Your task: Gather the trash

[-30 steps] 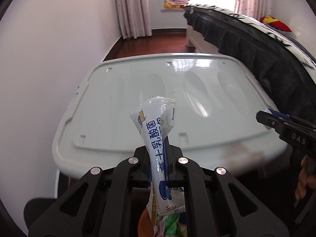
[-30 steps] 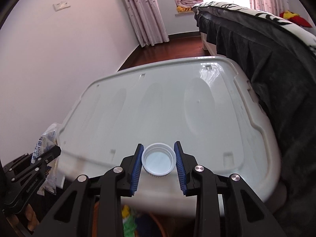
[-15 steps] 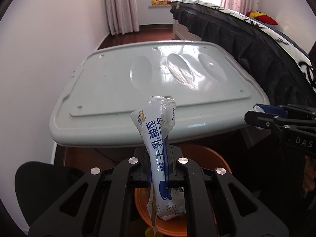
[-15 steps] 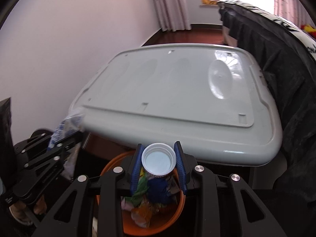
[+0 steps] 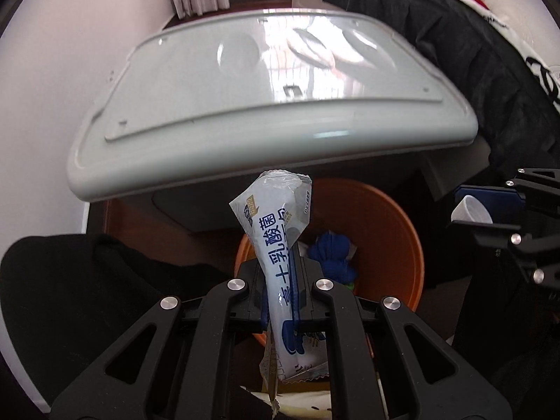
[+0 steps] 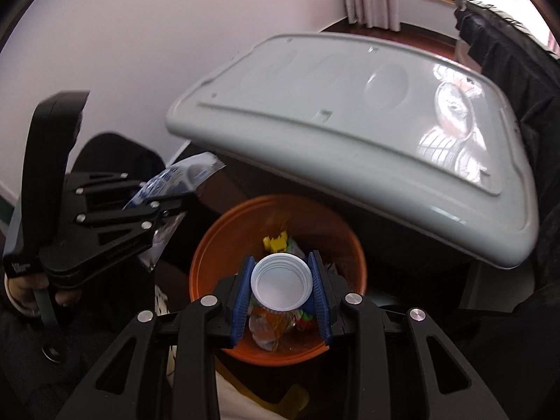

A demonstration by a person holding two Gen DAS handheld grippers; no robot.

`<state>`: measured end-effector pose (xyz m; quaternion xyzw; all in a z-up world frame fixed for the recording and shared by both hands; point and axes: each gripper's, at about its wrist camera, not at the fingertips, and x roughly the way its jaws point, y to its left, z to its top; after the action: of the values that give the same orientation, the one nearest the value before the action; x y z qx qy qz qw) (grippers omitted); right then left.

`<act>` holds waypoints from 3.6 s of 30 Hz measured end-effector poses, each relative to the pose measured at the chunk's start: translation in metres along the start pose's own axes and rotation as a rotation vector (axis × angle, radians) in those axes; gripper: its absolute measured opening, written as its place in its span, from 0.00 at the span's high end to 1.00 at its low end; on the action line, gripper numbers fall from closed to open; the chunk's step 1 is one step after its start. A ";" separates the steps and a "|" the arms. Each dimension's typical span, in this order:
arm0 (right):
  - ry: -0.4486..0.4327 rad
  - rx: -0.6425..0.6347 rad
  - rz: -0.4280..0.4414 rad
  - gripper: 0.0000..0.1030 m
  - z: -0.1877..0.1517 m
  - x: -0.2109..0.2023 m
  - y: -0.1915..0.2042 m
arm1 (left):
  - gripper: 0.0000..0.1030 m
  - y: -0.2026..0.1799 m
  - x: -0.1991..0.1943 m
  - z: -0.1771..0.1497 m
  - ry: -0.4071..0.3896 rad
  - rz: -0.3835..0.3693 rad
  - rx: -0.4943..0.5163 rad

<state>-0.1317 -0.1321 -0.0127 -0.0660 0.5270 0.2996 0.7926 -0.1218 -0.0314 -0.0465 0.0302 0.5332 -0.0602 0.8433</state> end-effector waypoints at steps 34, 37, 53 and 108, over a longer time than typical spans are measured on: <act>-0.115 0.104 -0.157 0.05 0.008 -0.023 -0.039 | 0.08 0.006 0.007 0.010 0.018 0.028 -0.024; -0.173 0.151 -0.211 0.05 0.028 -0.032 -0.054 | 0.08 0.015 0.001 0.024 -0.026 0.022 -0.062; -0.352 0.348 -0.414 0.05 0.139 -0.002 -0.117 | 0.08 0.054 0.015 0.144 -0.216 0.050 -0.179; -0.349 0.466 -0.465 0.05 0.183 0.039 -0.155 | 0.08 0.079 0.066 0.195 -0.233 0.215 -0.251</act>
<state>0.1085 -0.1647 0.0000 0.0503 0.4089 -0.0100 0.9112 0.0916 0.0196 -0.0231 -0.0257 0.4289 0.0939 0.8981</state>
